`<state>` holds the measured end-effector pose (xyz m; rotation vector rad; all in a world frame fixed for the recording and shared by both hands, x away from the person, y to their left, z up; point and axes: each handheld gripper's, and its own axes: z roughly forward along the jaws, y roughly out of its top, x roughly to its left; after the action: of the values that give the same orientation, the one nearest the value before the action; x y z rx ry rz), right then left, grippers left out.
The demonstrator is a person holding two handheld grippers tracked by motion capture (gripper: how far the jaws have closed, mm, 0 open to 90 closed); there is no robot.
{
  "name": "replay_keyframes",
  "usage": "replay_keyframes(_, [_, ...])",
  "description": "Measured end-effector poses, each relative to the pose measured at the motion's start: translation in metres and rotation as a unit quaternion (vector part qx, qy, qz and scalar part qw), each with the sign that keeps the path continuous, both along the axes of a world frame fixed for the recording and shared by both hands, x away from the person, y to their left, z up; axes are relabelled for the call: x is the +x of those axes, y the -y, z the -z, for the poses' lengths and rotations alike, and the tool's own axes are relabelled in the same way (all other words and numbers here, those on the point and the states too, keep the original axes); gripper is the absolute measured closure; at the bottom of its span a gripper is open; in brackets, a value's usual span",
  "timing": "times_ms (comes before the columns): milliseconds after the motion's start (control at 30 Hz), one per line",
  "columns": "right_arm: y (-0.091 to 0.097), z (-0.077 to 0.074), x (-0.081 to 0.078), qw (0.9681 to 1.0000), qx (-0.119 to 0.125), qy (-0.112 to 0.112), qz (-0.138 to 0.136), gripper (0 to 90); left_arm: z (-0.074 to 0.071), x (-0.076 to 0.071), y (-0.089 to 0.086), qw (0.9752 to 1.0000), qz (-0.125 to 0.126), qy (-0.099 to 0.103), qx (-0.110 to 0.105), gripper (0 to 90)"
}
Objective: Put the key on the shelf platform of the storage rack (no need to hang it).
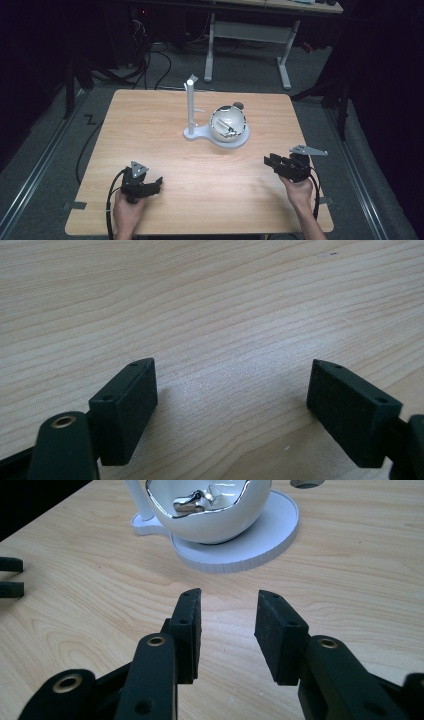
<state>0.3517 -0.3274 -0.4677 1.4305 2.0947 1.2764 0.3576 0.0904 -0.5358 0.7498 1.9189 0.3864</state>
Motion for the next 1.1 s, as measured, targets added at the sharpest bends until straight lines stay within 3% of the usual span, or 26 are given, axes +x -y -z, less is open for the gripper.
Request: replay_keyframes(1100, [-0.035, 0.037, -0.012, 0.9996, -0.017, -0.013, -0.021, 62.3, 0.000, 0.000, 0.000, 1.0000, 0.000, 0.000, 0.000, 20.6])
